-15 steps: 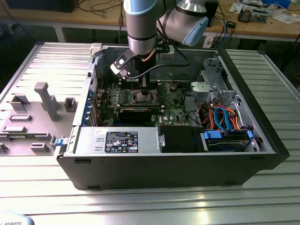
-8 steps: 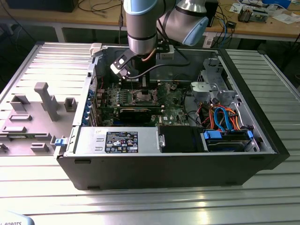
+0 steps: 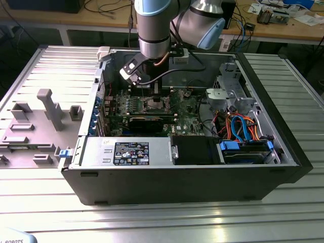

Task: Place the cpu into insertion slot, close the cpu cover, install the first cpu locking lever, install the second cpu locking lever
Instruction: 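Close the cpu cover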

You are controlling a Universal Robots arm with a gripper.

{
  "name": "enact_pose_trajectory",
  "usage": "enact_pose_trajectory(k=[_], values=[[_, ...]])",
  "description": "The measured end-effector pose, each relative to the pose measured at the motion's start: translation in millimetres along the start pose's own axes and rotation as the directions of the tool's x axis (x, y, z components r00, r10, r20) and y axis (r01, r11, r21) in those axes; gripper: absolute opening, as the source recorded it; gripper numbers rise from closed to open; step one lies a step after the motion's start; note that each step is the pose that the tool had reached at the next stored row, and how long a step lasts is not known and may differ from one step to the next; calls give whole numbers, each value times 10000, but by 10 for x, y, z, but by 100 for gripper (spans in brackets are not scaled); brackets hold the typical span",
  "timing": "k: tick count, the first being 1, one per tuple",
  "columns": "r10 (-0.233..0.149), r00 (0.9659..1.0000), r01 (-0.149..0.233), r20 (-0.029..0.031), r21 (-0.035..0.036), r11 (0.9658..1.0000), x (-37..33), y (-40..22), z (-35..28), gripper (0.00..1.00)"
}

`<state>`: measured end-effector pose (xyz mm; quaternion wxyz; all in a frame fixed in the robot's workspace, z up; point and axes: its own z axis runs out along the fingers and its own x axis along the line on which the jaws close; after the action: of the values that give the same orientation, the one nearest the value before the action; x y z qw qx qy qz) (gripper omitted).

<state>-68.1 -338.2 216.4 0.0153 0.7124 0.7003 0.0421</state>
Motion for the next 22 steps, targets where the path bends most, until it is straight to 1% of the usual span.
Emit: enact_pose_trajectory(k=[9, 14, 20, 22], values=[[1, 10000, -1, -1, 2, 10000, 1, 1, -5, 11], [1, 10000, -1, -1, 1, 10000, 2, 3, -35, 11], [0, 10000, 0, 3, 2, 10000, 4, 8, -96, 11], [0, 10000, 0, 1, -1, 10000, 5, 9, -96, 11]])
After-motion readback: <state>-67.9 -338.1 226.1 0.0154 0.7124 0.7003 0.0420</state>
